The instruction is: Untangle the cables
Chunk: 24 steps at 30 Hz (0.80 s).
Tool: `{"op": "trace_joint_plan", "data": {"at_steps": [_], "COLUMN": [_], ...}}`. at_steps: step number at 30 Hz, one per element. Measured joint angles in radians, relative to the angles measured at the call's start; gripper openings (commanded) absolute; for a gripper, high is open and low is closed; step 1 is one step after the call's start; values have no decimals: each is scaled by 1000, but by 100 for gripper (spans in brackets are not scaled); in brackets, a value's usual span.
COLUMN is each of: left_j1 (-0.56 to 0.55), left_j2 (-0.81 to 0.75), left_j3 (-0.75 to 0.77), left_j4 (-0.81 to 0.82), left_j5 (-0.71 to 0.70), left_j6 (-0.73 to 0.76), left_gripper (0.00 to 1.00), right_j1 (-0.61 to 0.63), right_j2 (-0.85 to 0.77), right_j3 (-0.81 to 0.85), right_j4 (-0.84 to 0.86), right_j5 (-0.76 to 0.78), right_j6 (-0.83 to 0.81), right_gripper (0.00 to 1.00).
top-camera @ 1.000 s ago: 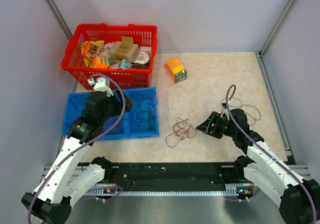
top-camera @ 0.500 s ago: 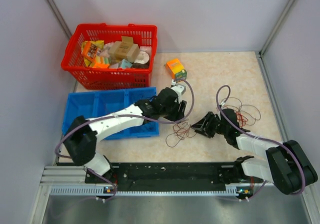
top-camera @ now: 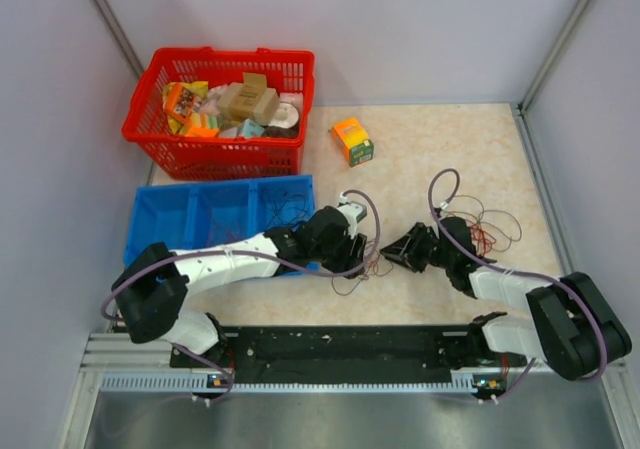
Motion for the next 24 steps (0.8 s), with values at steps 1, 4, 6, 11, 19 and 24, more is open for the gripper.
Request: {"op": "trace_joint_plan", "data": {"at_steps": [1,4,6,11,19,24], "left_j1": [-14,-59,-92,-144,-163,-163], "left_j2": [-22,-46,-37,56,195,220], "left_j3": [-15,-16,3,92,209,235], "left_j4": [0,1,-10,-53,-167,-210], "left_j5": [0,-12,-34,-116,-278,-325], "left_j6": [-10,-27,-27,-9,46,79], "left_gripper": [53,43,38,33,22,26], "right_j1": [3,16,28,41,41,41], "right_j2": [9,51,89,132,94,80], "right_j3": [0,2,5,7,7,7], "right_j4": [8,38,67,123,119,115], "right_j5": [2,2,-2,-5,1,3], "right_j6": [0,2,10,28,29,23], "right_gripper": [33,31,29,26,26,27]}}
